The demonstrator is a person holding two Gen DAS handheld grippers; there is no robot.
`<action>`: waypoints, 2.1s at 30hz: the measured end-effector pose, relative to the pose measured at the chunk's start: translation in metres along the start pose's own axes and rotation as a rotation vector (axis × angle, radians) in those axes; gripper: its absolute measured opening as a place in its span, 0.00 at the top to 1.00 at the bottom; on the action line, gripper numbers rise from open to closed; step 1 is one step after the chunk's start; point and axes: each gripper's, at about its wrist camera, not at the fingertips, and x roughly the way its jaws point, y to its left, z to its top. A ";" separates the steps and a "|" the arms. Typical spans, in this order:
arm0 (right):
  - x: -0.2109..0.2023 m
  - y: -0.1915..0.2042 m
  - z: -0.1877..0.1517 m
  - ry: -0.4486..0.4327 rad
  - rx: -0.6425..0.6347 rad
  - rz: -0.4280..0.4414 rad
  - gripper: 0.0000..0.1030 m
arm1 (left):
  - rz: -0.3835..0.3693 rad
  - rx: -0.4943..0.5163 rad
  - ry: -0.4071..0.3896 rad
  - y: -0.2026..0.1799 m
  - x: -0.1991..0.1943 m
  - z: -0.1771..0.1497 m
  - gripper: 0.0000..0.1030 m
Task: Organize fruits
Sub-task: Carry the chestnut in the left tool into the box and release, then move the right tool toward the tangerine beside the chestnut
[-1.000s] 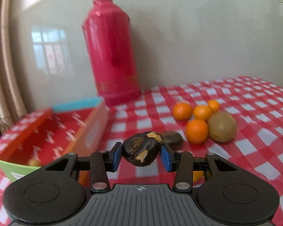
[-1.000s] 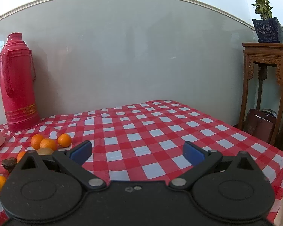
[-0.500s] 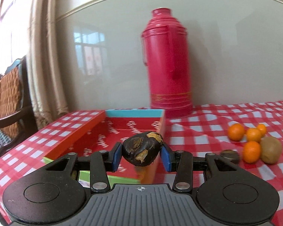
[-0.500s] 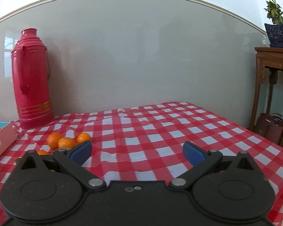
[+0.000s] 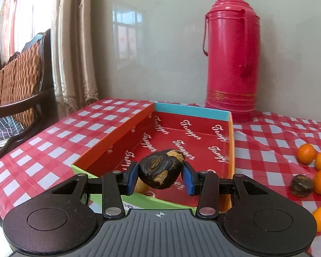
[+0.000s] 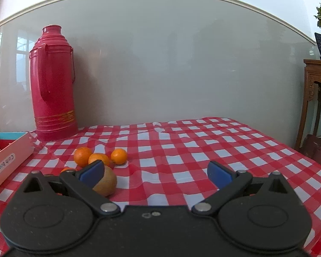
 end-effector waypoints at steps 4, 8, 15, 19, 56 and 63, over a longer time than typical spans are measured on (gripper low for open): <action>0.001 0.003 0.000 0.003 -0.003 0.007 0.06 | 0.000 0.010 0.011 -0.001 0.005 0.000 0.57; 0.001 0.006 0.000 0.003 -0.006 0.015 0.06 | 0.020 0.020 0.012 -0.003 0.009 0.002 0.57; 0.003 0.010 0.000 0.006 -0.012 0.027 0.06 | 0.032 0.008 0.016 -0.001 0.011 0.003 0.47; 0.003 0.012 0.000 0.006 -0.012 0.032 0.06 | 0.011 -0.024 0.013 0.003 0.009 0.004 0.37; -0.003 0.065 -0.003 0.034 -0.095 0.244 0.06 | 0.188 -0.146 -0.114 0.099 -0.080 -0.023 0.00; -0.004 0.093 -0.013 0.075 -0.171 0.318 0.11 | 0.216 -0.142 -0.118 0.108 -0.079 -0.025 0.00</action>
